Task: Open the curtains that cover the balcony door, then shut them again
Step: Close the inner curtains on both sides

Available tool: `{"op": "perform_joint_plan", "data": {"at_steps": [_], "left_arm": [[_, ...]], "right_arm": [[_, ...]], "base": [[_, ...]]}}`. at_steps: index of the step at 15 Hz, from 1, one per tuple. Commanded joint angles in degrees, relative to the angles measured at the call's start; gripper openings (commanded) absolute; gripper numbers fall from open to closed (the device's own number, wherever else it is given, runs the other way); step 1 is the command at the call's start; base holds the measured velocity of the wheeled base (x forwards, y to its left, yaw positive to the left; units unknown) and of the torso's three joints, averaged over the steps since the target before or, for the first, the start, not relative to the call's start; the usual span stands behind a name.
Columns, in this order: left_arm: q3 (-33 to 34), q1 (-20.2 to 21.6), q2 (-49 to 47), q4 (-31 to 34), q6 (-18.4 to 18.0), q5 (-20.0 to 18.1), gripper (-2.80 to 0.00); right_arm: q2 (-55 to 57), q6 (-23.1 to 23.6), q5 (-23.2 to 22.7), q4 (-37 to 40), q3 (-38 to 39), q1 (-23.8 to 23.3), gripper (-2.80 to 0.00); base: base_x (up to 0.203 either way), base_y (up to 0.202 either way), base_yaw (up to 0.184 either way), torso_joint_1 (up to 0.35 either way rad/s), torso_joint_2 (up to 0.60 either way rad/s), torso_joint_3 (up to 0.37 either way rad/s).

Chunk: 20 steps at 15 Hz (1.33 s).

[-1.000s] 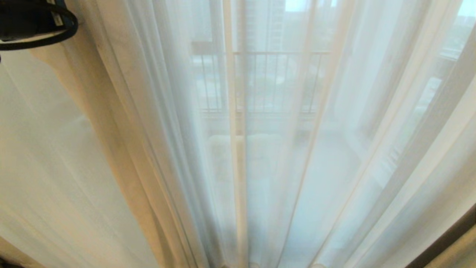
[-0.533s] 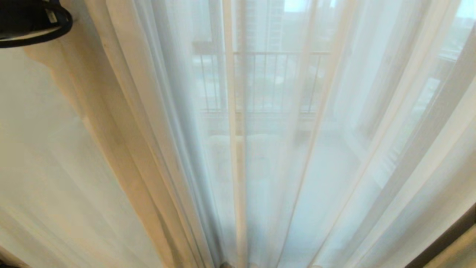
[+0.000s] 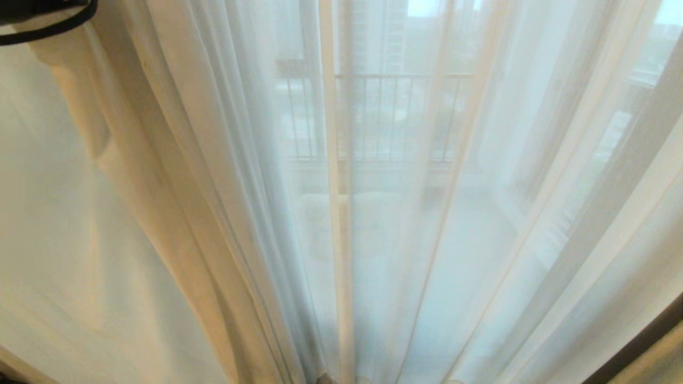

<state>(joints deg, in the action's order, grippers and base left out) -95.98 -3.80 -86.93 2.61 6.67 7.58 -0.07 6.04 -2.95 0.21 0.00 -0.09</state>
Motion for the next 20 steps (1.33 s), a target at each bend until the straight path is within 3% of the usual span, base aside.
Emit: {"op": "perform_joint_plan", "data": {"at_steps": [1, 5, 11, 20], "left_arm": [[0.0, 0.0, 0.2, -1.3, 0.1, 5.4, -2.80], [-0.3, -0.2, 0.5, -6.3, -0.2, 6.6, -2.80], [0.3, -2.8, 4.1, -6.3, -1.2, 7.0, -2.80], [4.1, -13.1, 9.4, -6.2, -5.3, 6.9, -2.80]], "right_arm": [[0.1, 0.1, 0.0, 0.1, 0.0, 0.0, -2.80], [0.1, 0.1, 0.0, 0.0, 0.0, 0.0, -2.80], [0.1, 0.1, 0.0, 0.0, 0.0, 0.0, -2.80], [0.1, 0.1, 0.0, 0.0, 0.0, 0.0, -2.80]], "base": [[0.000, 0.000, 0.000, 0.000, 0.00, 0.000], [0.000, 0.000, 0.000, 0.000, 0.00, 0.000], [0.000, 0.000, 0.000, 0.000, 0.00, 0.000], [0.000, 0.000, 0.000, 0.000, 0.00, 0.000]]}}
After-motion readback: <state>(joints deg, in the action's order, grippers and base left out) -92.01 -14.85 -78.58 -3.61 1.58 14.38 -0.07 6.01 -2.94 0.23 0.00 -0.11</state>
